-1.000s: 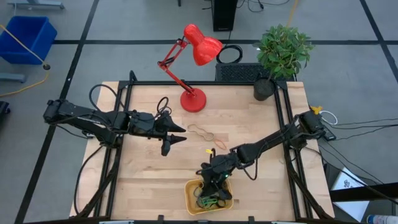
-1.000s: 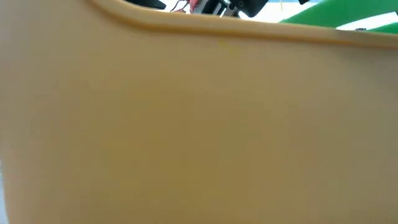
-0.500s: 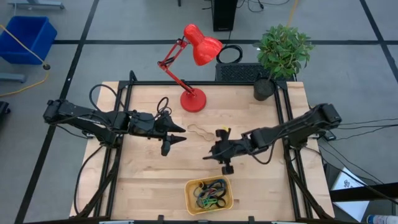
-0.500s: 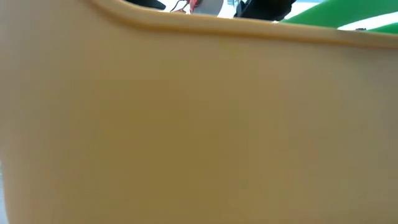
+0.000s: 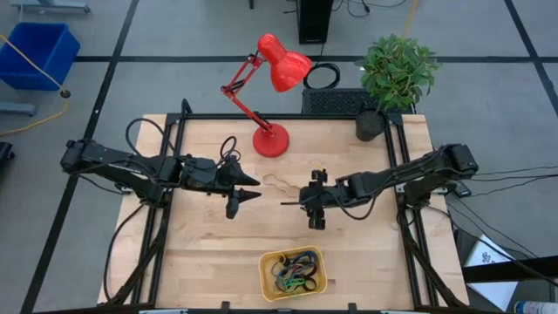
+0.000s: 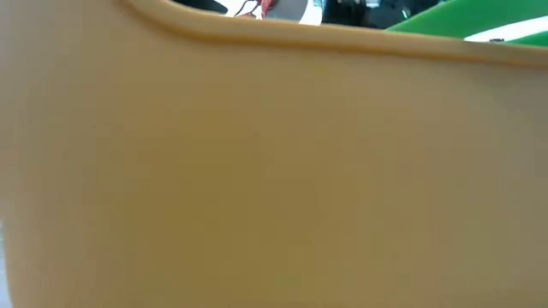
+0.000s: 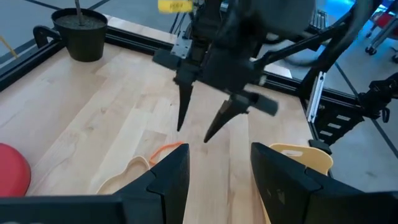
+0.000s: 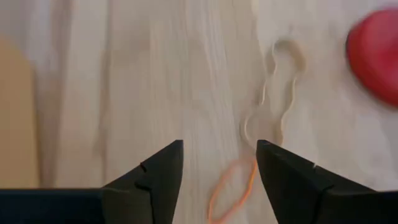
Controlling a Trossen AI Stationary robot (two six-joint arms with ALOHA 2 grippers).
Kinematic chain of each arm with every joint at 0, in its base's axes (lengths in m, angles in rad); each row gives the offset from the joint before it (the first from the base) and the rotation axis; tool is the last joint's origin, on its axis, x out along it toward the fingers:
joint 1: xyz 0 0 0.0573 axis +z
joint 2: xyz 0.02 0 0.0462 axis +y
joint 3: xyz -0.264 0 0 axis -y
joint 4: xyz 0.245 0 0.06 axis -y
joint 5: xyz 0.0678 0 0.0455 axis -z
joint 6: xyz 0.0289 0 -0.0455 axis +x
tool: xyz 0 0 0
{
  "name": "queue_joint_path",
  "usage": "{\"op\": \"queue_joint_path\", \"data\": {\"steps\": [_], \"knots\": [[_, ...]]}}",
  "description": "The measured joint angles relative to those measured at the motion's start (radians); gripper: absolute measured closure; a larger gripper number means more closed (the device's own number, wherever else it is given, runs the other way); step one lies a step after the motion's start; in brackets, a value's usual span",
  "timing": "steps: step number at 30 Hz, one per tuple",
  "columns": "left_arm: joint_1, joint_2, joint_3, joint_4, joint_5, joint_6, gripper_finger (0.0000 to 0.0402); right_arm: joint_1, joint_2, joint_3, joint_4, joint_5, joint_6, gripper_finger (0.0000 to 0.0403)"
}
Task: Pick and place rubber bands into bin
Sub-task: Put the orange rubber band into the yellow bin
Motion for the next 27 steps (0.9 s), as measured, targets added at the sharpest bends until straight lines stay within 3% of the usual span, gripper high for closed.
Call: {"op": "queue_joint_path", "data": {"steps": [9, 14, 27], "knots": [[0.000, 0.000, 0.000, -0.003, 0.000, 0.002, 0.0224, -0.083, 0.002, -0.241, 0.175, 0.029, 0.217, 0.0217], [0.000, 0.000, 0.000, -0.004, 0.000, 0.030, 0.0224, -0.127, 0.002, -0.344, 0.312, 0.022, 0.242, 0.0234], [0.000, 0.000, 0.000, -0.014, 0.000, 0.079, 0.0224, -0.126, 0.029, -0.387, 0.384, -0.009, 0.227, 0.0248]]}}
